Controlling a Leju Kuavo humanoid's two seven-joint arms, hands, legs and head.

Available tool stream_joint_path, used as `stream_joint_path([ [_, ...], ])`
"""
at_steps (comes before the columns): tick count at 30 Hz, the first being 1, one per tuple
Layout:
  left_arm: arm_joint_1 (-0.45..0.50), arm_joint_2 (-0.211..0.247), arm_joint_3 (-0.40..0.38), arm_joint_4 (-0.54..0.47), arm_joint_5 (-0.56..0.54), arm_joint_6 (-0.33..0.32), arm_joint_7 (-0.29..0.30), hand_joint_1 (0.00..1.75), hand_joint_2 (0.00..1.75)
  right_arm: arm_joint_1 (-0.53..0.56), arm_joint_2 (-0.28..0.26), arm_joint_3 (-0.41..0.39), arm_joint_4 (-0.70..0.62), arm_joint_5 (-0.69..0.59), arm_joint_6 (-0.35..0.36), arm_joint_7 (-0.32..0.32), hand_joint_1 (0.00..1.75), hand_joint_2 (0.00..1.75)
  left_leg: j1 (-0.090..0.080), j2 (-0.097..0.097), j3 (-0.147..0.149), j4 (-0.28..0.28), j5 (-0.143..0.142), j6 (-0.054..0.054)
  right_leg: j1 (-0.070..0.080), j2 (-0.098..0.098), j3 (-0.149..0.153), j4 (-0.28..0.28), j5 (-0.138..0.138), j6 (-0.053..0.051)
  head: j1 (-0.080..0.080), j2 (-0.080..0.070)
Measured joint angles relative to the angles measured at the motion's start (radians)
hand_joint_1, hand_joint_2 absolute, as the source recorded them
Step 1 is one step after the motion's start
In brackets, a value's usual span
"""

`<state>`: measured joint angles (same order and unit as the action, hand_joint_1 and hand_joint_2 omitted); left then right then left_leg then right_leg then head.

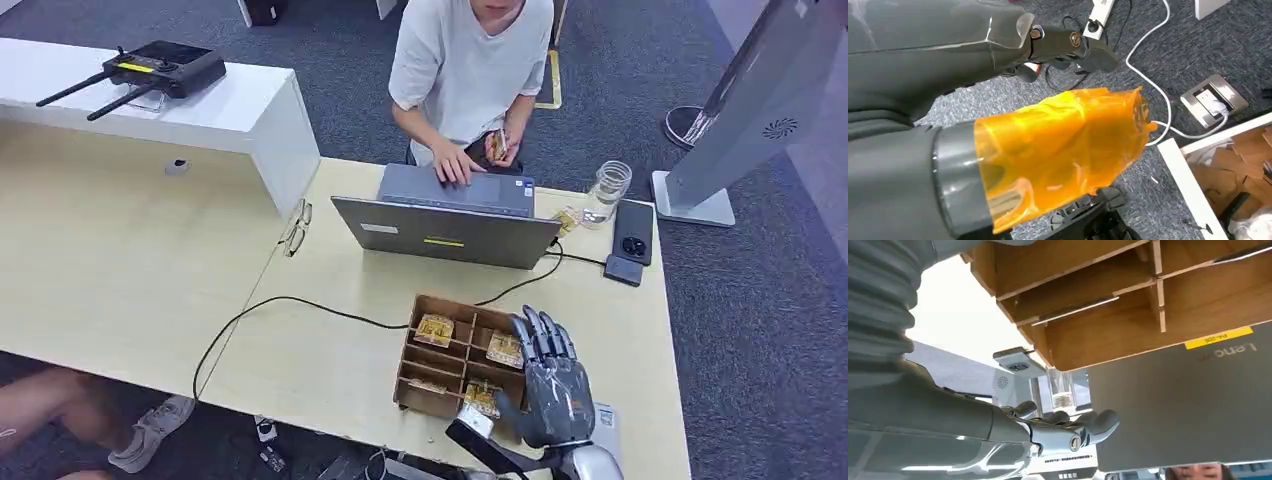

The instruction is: Pass the card to the sensor for recognition and then transmit it.

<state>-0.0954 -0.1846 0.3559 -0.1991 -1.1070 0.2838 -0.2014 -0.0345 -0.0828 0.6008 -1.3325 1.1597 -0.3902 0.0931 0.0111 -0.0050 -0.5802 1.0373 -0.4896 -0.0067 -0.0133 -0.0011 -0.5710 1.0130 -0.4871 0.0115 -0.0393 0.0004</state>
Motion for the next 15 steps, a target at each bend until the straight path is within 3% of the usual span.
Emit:
stream_joint_path([
  [3, 0.0, 0.0, -0.001, 0.0, 0.0, 0.0, 0.001, 0.0, 0.0, -0.004, 0.0, -0.002, 0.007, 0.0, -0.002, 0.0, 0.02, 1.75, 0.0, 0.0, 0.0, 0.0, 0.0, 0.0, 0.0, 0.0, 0.0, 0.0, 0.0, 0.0, 0.0, 0.0],
  [5, 0.0, 0.0, -0.002, 0.0, 0.0, 0.0, 0.001, 0.0, 0.0, -0.007, 0.0, -0.004, 0.008, 0.002, -0.006, 0.0, 0.12, 1.75, 0.0, 0.0, 0.0, 0.0, 0.0, 0.0, 0.0, 0.0, 0.0, 0.0, 0.0, 0.0, 0.0, 0.0],
  [9, 0.0, 0.0, -0.005, 0.0, 0.001, 0.0, 0.001, 0.0, 0.0, -0.011, 0.0, -0.005, 0.008, 0.002, -0.009, 0.0, 0.89, 1.75, 0.0, 0.0, 0.0, 0.0, 0.0, 0.0, 0.0, 0.0, 0.0, 0.0, 0.0, 0.0, 0.0, 0.0],
  [10, 0.0, 0.0, -0.005, 0.0, 0.001, -0.001, 0.001, 0.0, 0.0, -0.011, 0.0, -0.005, 0.008, 0.002, -0.01, 0.0, 1.26, 1.75, 0.0, 0.0, 0.0, 0.0, 0.0, 0.0, 0.0, 0.0, 0.0, 0.0, 0.0, 0.0, 0.0, 0.0],
  [15, -0.001, 0.0, -0.006, 0.0, 0.001, -0.001, 0.001, 0.0, 0.0, -0.013, 0.0, -0.005, 0.008, 0.002, -0.01, 0.0, 1.43, 1.75, 0.0, 0.0, 0.0, 0.0, 0.0, 0.0, 0.0, 0.0, 0.0, 0.0, 0.0, 0.0, 0.0, 0.0],
])
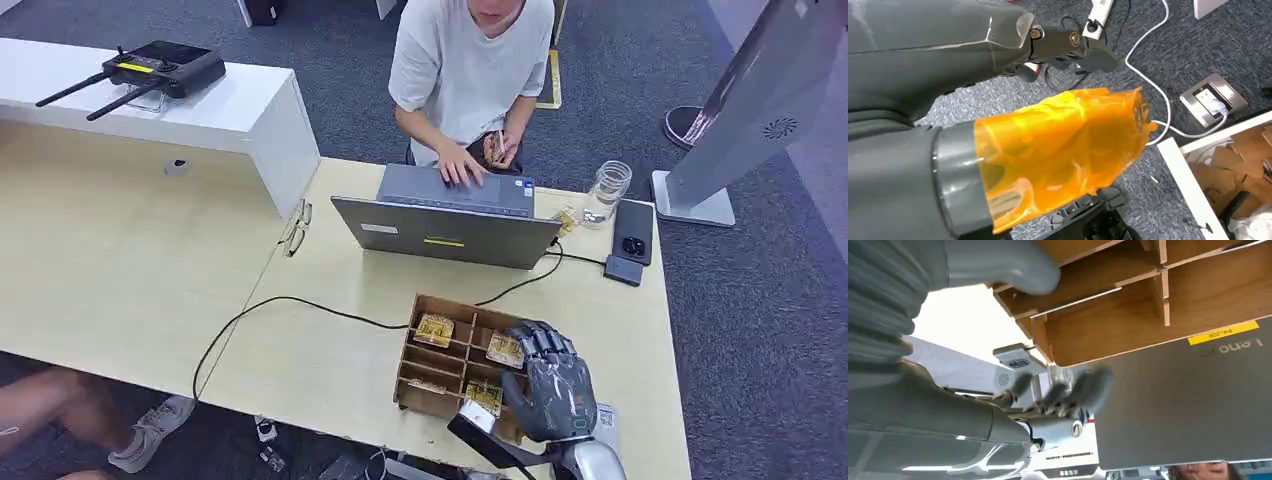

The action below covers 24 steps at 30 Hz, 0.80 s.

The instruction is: Pass the card to the sensor for recognition and then transmit it.

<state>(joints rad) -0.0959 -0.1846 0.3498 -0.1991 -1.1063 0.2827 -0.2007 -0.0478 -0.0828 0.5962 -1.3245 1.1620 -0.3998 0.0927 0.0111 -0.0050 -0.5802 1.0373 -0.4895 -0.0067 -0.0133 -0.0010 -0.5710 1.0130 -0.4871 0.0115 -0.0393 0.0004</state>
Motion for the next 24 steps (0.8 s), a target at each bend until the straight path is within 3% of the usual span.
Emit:
stream_joint_path([
  [2, 0.0, 0.0, 0.0, 0.0, 0.0, 0.0, 0.0, 0.0, 0.0, 0.0, 0.0, 0.0, 0.0, 0.0, 0.0, 0.0, 1.54, 1.75, 0.0, 0.0, 0.0, 0.0, 0.0, 0.0, 0.0, 0.0, 0.0, 0.0, 0.0, 0.0, 0.0, 0.0],
  [7, 0.0, 0.0, 0.0, 0.0, 0.0, -0.001, 0.0, 0.0, 0.0, -0.003, 0.0, 0.0, 0.0, 0.0, 0.0, 0.0, 1.57, 1.75, 0.0, 0.0, 0.0, 0.0, 0.0, 0.0, 0.0, 0.0, 0.0, 0.0, 0.0, 0.0, 0.0, 0.0],
  [24, 0.0, 0.0, 0.0, 0.0, 0.008, 0.0, -0.001, 0.0, 0.0, -0.007, 0.0, 0.0, 0.014, 0.0, -0.008, -0.003, 1.55, 1.75, 0.0, 0.0, 0.0, 0.0, 0.0, 0.0, 0.0, 0.0, 0.0, 0.0, 0.0, 0.0, 0.0, 0.0],
])
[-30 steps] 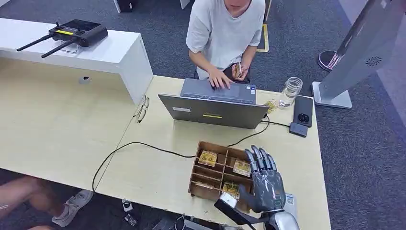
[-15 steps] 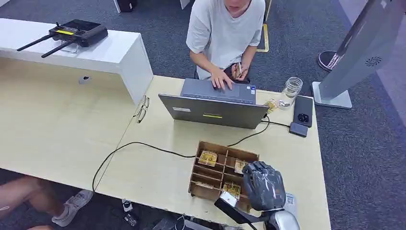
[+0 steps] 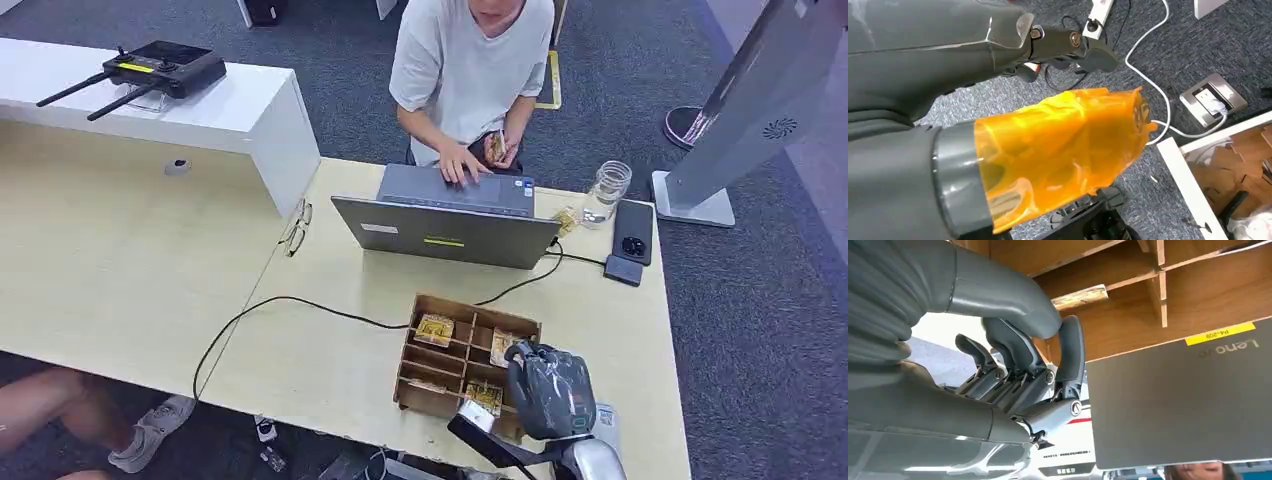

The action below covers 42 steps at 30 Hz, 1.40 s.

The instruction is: Pass the card to the sensor for recognition and then transmit it.

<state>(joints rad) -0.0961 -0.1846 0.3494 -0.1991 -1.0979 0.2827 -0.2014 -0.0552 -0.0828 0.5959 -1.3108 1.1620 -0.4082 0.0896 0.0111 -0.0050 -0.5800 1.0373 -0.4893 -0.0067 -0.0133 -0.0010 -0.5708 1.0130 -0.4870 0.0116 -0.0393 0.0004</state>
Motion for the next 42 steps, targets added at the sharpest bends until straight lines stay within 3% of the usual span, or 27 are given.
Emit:
stream_joint_path([
  [10, 0.002, 0.0, 0.0, 0.0, 0.025, 0.01, -0.011, 0.0, 0.0, 0.039, 0.0, -0.001, -0.098, 0.01, -0.021, -0.009, 1.52, 1.75, 0.0, 0.0, 0.0, 0.0, 0.0, 0.0, 0.0, 0.0, 0.0, 0.0, 0.0, 0.0, 0.0, 0.0],
  [13, 0.002, 0.0, 0.001, 0.0, 0.029, 0.011, -0.011, 0.0, 0.0, 0.056, 0.0, -0.001, -0.123, 0.013, -0.023, -0.01, 1.43, 1.75, 0.0, 0.0, 0.0, 0.0, 0.0, 0.0, 0.0, 0.0, 0.0, 0.0, 0.0, 0.0, 0.0, 0.0],
  [16, 0.002, 0.0, 0.001, 0.0, 0.033, 0.013, -0.012, 0.0, 0.0, 0.064, 0.0, -0.001, -0.134, 0.016, -0.024, -0.017, 1.15, 1.75, 0.0, 0.0, 0.0, 0.0, 0.0, 0.0, 0.0, 0.0, 0.0, 0.0, 0.0, 0.0, 0.0, 0.0],
  [17, 0.002, 0.0, 0.001, 0.0, 0.033, 0.013, -0.012, 0.0, 0.0, 0.067, 0.0, -0.001, -0.135, 0.016, -0.024, -0.018, 0.58, 1.75, 0.0, 0.0, 0.0, 0.0, 0.0, 0.0, 0.0, 0.0, 0.0, 0.0, 0.0, 0.0, 0.0, 0.0],
  [18, 0.002, 0.0, 0.001, 0.0, 0.033, 0.014, -0.012, 0.0, 0.0, 0.069, 0.0, -0.001, -0.134, 0.017, -0.023, -0.02, 0.19, 1.75, 0.0, 0.0, 0.0, 0.0, 0.0, 0.0, 0.0, 0.0, 0.0, 0.0, 0.0, 0.0, 0.0, 0.0],
  [22, 0.002, 0.0, 0.001, 0.0, 0.032, 0.013, -0.012, 0.0, 0.0, 0.074, 0.0, 0.0, -0.127, 0.012, -0.018, -0.021, 0.17, 1.75, 0.0, 0.0, 0.0, 0.0, 0.0, 0.0, 0.0, 0.0, 0.0, 0.0, 0.0, 0.0, 0.0, 0.0],
  [24, 0.002, 0.0, 0.001, 0.0, 0.032, 0.013, -0.011, 0.0, 0.0, 0.074, 0.0, 0.0, -0.117, 0.009, -0.012, -0.021, 0.0, 1.75, 0.0, 0.0, 0.0, 0.0, 0.0, 0.0, 0.0, 0.0, 0.0, 0.0, 0.0, 0.0, 0.0, 0.0],
  [26, 0.002, 0.0, 0.001, 0.0, 0.029, 0.013, -0.011, 0.0, 0.0, 0.074, 0.0, 0.0, -0.103, 0.006, -0.009, -0.019, 0.0, 1.75, 0.0, 0.0, 0.0, 0.0, 0.0, 0.0, 0.0, 0.0, 0.0, 0.0, 0.0, 0.0, 0.0, 0.0],
  [30, 0.001, 0.0, 0.0, 0.0, 0.025, 0.012, -0.011, 0.0, 0.0, 0.073, 0.0, 0.0, -0.071, 0.004, -0.009, -0.008, 0.16, 1.75, 0.0, 0.0, 0.0, 0.0, 0.0, 0.0, 0.0, 0.0, 0.0, 0.0, 0.0, 0.0, 0.0, 0.0],
  [42, 0.001, 0.0, 0.0, 0.0, 0.022, 0.011, -0.01, 0.0, 0.0, 0.067, 0.0, -0.002, -0.027, 0.008, -0.01, 0.012, 0.26, 1.75, 0.0, 0.0, 0.0, 0.0, 0.0, 0.0, 0.0, 0.0, 0.0, 0.0, 0.0, 0.0, 0.0, 0.0],
])
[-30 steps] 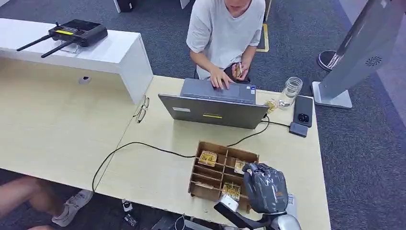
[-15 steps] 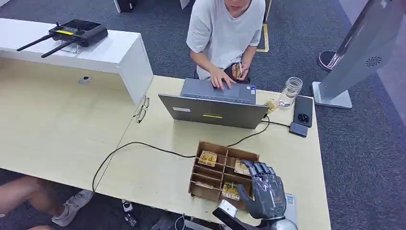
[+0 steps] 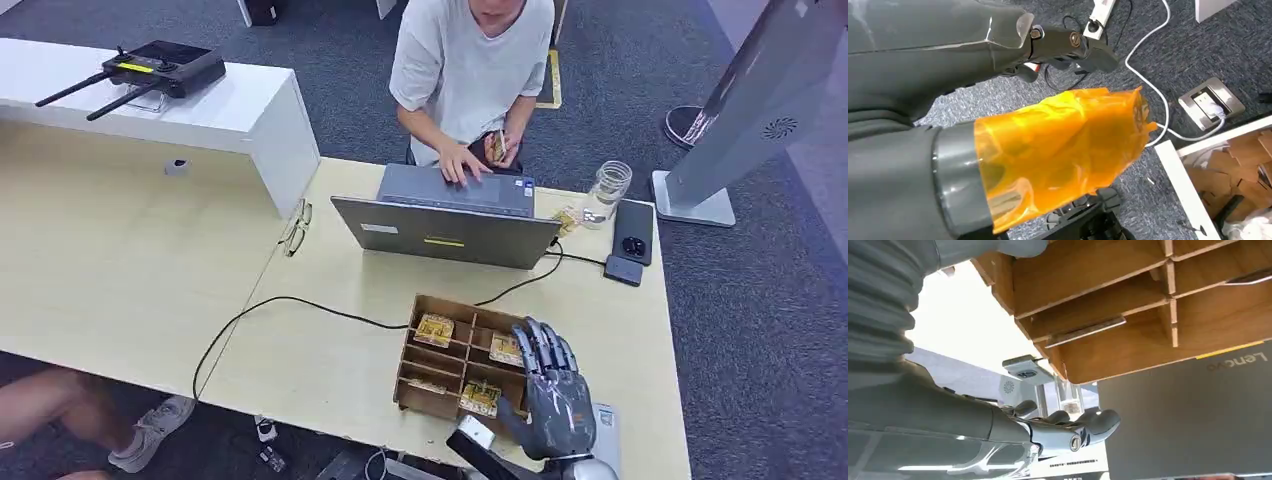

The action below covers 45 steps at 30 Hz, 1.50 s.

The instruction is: Pass the card to the sensor for recognition and then transmit it.

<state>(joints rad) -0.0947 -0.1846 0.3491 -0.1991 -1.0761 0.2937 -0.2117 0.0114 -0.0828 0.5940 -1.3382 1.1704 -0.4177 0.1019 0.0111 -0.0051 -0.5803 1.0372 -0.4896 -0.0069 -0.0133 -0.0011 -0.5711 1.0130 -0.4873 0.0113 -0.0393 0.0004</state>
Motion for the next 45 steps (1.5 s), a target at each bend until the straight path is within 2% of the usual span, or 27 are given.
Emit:
stream_joint_path([
  [27, -0.002, -0.001, -0.018, 0.0, -0.011, -0.012, 0.002, 0.0, 0.0, -0.061, 0.0, -0.024, 0.012, -0.005, 0.023, 0.0, 0.31, 1.75, 0.0, 0.0, 0.0, 0.0, 0.0, 0.0, 0.0, 0.0, 0.0, 0.0, 0.0, 0.0, 0.0, 0.0],
  [31, -0.002, -0.001, -0.018, 0.0, -0.01, -0.013, 0.002, 0.0, 0.0, -0.064, 0.0, -0.024, 0.023, -0.004, 0.029, 0.0, 0.47, 1.75, 0.0, 0.0, 0.0, 0.0, 0.0, 0.0, 0.0, 0.0, 0.0, 0.0, 0.0, 0.0, 0.0, 0.0],
  [33, -0.002, -0.001, -0.019, 0.0, -0.01, -0.013, 0.002, 0.0, 0.0, -0.064, 0.0, -0.024, 0.029, -0.002, 0.031, 0.0, 0.65, 1.75, 0.0, 0.0, 0.0, 0.0, 0.0, 0.0, 0.0, 0.0, 0.0, 0.0, 0.0, 0.0, 0.0, 0.0],
  [37, -0.002, -0.001, -0.019, 0.0, -0.01, -0.014, 0.002, 0.0, 0.0, -0.064, 0.0, -0.024, 0.041, -0.002, 0.032, 0.0, 0.51, 1.75, 0.0, 0.0, 0.0, 0.0, 0.0, 0.0, 0.0, 0.0, 0.0, 0.0, 0.0, 0.0, 0.0, 0.0],
  [45, -0.002, -0.001, -0.019, 0.0, -0.006, -0.013, 0.002, 0.0, 0.0, -0.064, 0.001, -0.024, 0.058, -0.002, 0.035, 0.0, 0.54, 1.75, 0.0, 0.0, 0.0, 0.0, 0.0, 0.0, 0.0, 0.0, 0.0, 0.0, 0.0, 0.0, 0.0, 0.0],
])
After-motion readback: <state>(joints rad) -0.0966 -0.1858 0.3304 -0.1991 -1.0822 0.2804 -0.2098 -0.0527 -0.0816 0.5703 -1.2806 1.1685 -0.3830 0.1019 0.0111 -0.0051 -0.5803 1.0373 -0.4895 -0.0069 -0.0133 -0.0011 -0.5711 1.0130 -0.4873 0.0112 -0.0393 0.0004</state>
